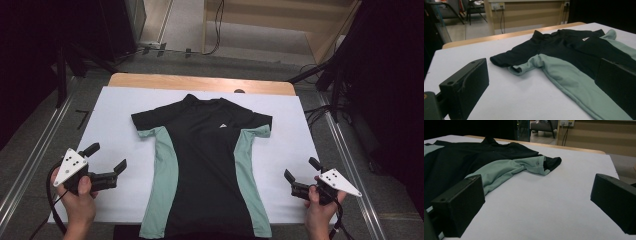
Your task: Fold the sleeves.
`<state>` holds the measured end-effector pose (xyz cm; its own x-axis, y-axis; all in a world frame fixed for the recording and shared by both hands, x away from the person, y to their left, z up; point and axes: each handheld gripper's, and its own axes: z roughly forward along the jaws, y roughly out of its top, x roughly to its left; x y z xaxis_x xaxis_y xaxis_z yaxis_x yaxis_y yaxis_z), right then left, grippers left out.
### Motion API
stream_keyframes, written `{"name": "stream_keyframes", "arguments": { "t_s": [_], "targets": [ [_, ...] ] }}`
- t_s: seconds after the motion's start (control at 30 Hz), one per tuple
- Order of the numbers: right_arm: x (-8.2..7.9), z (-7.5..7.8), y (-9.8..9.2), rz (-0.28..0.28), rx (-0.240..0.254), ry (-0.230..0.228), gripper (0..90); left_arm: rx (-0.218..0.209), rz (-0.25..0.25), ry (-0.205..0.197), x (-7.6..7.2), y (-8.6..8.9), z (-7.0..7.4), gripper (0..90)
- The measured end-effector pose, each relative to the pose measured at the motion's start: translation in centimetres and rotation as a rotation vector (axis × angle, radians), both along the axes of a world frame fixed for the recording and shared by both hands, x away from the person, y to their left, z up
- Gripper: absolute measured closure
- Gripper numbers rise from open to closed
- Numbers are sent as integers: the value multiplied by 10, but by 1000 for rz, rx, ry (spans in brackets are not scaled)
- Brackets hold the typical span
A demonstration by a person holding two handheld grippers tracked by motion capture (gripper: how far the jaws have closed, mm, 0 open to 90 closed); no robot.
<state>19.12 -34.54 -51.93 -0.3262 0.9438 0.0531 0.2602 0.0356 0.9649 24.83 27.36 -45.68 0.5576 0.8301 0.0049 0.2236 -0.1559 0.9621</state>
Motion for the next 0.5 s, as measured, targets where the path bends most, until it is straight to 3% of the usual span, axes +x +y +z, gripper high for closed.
{"name": "stream_keyframes", "arguments": {
  "t_s": [0.07, 0.2, 0.33, 0.5],
  "targets": [
    [0, 0, -1, 3, 8, -2, 0, 5, -41, 20, 8, -5, 4, 0],
    [-1, 0, -1, 9, 11, -6, 0, -7, -65, 26, 18, -12, 9, 0],
    [-1, 1, -2, 14, 19, -9, 0, -13, -60, 23, 24, -16, 13, 0],
    [-1, 1, -2, 15, 20, -8, 0, -18, -43, 52, 41, -22, 19, 0]
  ]
}}
